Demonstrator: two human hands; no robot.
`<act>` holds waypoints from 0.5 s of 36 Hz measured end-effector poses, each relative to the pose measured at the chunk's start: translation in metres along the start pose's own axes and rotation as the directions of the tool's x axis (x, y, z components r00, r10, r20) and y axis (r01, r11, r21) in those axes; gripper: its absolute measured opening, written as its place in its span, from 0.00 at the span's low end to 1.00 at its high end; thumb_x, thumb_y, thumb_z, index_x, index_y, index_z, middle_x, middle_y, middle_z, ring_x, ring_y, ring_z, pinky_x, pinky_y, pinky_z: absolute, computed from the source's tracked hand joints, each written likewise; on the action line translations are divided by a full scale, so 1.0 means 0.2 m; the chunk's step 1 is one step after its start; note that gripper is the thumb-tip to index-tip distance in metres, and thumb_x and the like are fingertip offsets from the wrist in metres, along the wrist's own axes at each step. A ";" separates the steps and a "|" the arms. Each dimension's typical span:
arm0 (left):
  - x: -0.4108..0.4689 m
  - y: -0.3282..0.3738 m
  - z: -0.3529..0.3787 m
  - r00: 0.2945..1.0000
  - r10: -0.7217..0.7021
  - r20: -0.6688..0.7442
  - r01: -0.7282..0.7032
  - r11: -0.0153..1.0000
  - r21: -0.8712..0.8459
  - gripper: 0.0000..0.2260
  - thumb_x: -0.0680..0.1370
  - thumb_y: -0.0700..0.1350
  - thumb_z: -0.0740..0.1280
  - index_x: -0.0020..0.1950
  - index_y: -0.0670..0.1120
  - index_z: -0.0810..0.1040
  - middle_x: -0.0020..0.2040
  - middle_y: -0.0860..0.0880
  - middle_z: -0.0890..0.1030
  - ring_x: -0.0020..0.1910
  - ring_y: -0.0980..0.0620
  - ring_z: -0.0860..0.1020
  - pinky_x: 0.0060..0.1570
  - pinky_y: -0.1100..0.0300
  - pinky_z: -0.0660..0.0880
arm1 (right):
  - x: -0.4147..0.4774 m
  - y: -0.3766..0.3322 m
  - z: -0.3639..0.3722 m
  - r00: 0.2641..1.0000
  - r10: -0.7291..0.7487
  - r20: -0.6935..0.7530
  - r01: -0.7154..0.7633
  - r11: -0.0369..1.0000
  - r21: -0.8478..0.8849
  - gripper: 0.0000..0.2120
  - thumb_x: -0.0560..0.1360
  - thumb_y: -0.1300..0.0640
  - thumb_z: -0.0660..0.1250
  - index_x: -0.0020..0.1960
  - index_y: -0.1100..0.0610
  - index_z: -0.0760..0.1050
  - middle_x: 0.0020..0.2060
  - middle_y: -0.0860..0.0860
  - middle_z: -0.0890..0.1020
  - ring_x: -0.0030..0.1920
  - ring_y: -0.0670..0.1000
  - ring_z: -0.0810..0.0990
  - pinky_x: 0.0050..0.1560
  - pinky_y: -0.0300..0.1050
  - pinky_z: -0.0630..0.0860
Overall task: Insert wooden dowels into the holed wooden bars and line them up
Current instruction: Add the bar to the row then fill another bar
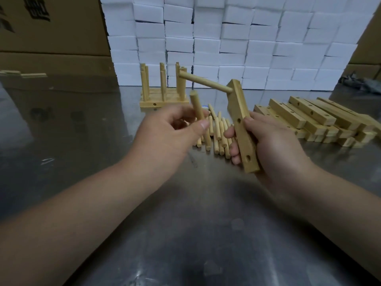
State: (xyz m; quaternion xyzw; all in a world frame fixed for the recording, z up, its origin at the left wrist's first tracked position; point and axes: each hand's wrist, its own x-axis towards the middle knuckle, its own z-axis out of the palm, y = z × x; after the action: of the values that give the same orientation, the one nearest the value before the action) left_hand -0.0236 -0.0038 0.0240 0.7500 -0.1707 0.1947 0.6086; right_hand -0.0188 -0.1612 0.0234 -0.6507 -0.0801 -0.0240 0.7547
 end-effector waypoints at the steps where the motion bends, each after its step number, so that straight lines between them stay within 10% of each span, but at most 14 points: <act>1: 0.00 0.01 0.00 0.999 -0.040 0.020 0.042 0.993 -0.113 0.08 0.73 0.40 0.68 0.40 0.54 0.79 0.33 0.56 0.79 0.31 0.62 0.75 0.31 0.71 0.71 | 0.00 0.00 0.00 1.000 0.023 0.011 -0.023 1.000 0.000 0.12 0.81 0.59 0.52 0.52 0.61 0.74 0.27 0.50 0.78 0.24 0.47 0.73 0.23 0.37 0.71; 6: -0.03 0.01 0.04 0.961 -0.138 0.240 0.229 0.883 -0.410 0.07 0.64 0.42 0.67 0.41 0.44 0.75 0.28 0.50 0.77 0.27 0.52 0.77 0.26 0.65 0.74 | 0.00 0.01 0.01 0.999 0.053 -0.003 -0.053 0.998 0.015 0.14 0.81 0.58 0.52 0.45 0.62 0.73 0.25 0.51 0.75 0.23 0.47 0.71 0.22 0.36 0.69; 18: -0.06 0.01 0.05 0.951 -0.140 0.274 0.216 0.939 -0.269 0.07 0.70 0.35 0.68 0.38 0.47 0.78 0.32 0.47 0.82 0.30 0.51 0.81 0.30 0.62 0.76 | 0.04 0.02 -0.01 0.974 0.079 -0.211 -0.052 0.990 0.130 0.22 0.80 0.56 0.56 0.29 0.55 0.77 0.30 0.53 0.77 0.25 0.48 0.71 0.30 0.43 0.67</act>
State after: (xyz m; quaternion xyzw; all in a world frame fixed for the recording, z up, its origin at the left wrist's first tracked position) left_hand -0.0346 -0.0146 0.0177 0.6814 -0.2042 0.0142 0.7027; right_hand -0.0094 -0.1627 0.0201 -0.5985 0.0226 -0.0645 0.7982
